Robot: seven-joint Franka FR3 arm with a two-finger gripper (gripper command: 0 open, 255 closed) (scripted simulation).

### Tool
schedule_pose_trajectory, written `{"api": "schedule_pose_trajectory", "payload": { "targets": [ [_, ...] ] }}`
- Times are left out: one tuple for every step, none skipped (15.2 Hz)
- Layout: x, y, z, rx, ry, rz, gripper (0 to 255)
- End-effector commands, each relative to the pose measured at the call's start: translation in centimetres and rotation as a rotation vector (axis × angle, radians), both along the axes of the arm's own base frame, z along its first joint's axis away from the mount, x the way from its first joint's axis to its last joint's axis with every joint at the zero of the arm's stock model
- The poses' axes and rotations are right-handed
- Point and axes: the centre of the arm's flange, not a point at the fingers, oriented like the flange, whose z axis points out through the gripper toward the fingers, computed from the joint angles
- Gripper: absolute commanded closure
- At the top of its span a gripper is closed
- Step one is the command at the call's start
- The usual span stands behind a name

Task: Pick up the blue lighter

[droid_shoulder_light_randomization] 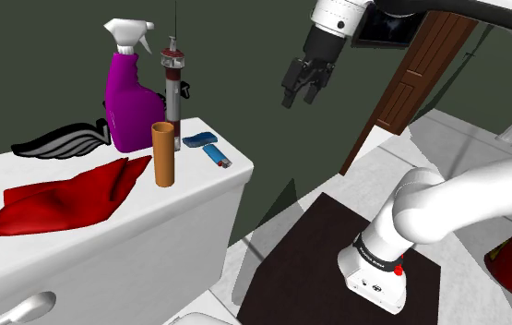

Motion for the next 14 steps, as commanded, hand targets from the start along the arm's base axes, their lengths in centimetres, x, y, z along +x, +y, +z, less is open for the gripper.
{"api": "schedule_pose_trajectory", "payload": {
  "targets": [
    [1.1, 2.4, -1.0, -0.008, 0.014, -0.012, 0],
    [1.7, 3.7, -1.4, -0.012, 0.021, -0.017, 0],
    [2.2, 4.9, -1.8, -0.016, 0.028, -0.022, 0],
    [2.8, 6.2, -2.2, -0.02, 0.035, -0.027, 0],
    [3.4, 7.4, -2.6, -0.024, 0.042, -0.032, 0],
    [4.0, 8.6, -3.0, -0.028, 0.049, -0.037, 0],
    [4.5, 9.8, -3.4, -0.033, 0.056, -0.042, 0],
    [5.1, 11.1, -3.8, -0.037, 0.063, -0.048, 0],
    [5.7, 12.3, -4.2, -0.041, 0.07, -0.053, 0],
    [6.3, 13.5, -4.7, -0.045, 0.077, -0.058, 0],
    [6.9, 14.7, -5.1, -0.049, 0.084, -0.063, 0],
    [7.5, 15.9, -5.6, -0.053, 0.091, -0.068, 0],
    [8.1, 17.1, -6.0, -0.057, 0.098, -0.073, 0],
    [8.7, 18.3, -6.5, -0.062, 0.105, -0.078, 0]
  ]
}}
